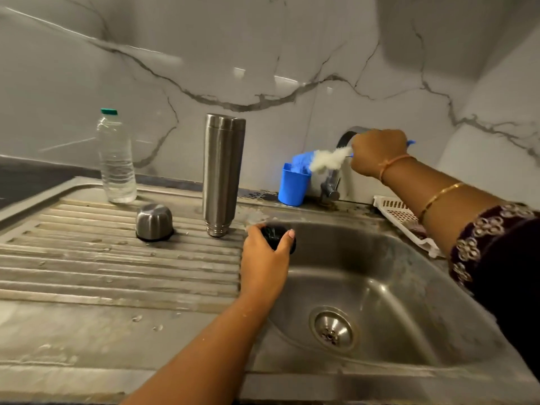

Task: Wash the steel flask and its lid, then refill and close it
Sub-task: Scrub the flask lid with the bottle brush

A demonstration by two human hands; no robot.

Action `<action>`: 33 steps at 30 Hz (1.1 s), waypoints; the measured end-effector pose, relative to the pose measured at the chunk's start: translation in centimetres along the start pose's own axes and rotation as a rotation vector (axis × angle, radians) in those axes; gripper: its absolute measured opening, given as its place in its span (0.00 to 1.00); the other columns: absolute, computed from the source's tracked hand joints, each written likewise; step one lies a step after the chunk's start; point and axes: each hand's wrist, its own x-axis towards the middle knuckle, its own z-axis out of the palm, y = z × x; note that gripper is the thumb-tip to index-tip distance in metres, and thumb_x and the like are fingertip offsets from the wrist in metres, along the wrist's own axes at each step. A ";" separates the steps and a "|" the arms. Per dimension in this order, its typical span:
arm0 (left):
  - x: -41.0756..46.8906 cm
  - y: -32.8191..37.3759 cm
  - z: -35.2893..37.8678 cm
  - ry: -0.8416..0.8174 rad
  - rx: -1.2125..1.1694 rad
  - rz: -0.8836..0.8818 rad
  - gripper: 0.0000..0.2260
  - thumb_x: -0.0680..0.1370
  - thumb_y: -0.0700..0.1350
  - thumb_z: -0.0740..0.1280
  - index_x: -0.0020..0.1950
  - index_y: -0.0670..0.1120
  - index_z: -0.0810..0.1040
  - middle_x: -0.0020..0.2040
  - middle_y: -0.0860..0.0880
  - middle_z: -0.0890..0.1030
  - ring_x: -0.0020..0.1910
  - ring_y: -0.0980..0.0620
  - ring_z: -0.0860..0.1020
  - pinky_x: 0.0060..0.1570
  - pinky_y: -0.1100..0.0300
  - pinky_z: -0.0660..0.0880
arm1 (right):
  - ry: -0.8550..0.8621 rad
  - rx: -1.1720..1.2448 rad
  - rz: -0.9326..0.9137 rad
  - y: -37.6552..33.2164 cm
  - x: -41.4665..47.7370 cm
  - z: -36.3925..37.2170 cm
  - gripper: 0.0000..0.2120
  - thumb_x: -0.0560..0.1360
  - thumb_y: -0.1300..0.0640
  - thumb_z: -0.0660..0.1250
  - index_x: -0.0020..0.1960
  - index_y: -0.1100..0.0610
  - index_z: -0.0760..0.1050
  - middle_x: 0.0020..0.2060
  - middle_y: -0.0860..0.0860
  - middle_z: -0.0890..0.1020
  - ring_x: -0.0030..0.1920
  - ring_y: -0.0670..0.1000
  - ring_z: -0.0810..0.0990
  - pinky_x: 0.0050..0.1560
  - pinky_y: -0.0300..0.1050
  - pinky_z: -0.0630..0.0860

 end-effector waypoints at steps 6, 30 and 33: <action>0.0 0.0 0.0 0.003 0.017 0.021 0.17 0.77 0.53 0.67 0.62 0.49 0.69 0.55 0.51 0.74 0.51 0.55 0.73 0.48 0.63 0.68 | -0.054 -0.209 -0.112 -2.5 3.3 -0.9 0.07 0.77 0.54 0.62 0.49 0.57 0.76 0.39 0.53 0.75 0.39 0.54 0.73 0.41 0.45 0.66; -0.5 0.4 -0.4 -0.050 0.032 0.076 0.13 0.80 0.51 0.61 0.64 0.52 0.71 0.60 0.48 0.69 0.52 0.54 0.71 0.52 0.63 0.66 | 0.127 0.055 0.069 2.1 -1.1 -2.1 0.07 0.76 0.59 0.61 0.48 0.61 0.76 0.27 0.52 0.65 0.30 0.53 0.69 0.33 0.41 0.61; -0.4 0.4 -0.3 -0.039 0.027 0.078 0.12 0.81 0.51 0.60 0.64 0.52 0.71 0.59 0.49 0.69 0.51 0.55 0.70 0.51 0.64 0.65 | 0.209 0.159 0.163 2.2 -1.4 -2.0 0.08 0.76 0.61 0.60 0.49 0.63 0.77 0.28 0.54 0.68 0.28 0.53 0.66 0.32 0.41 0.58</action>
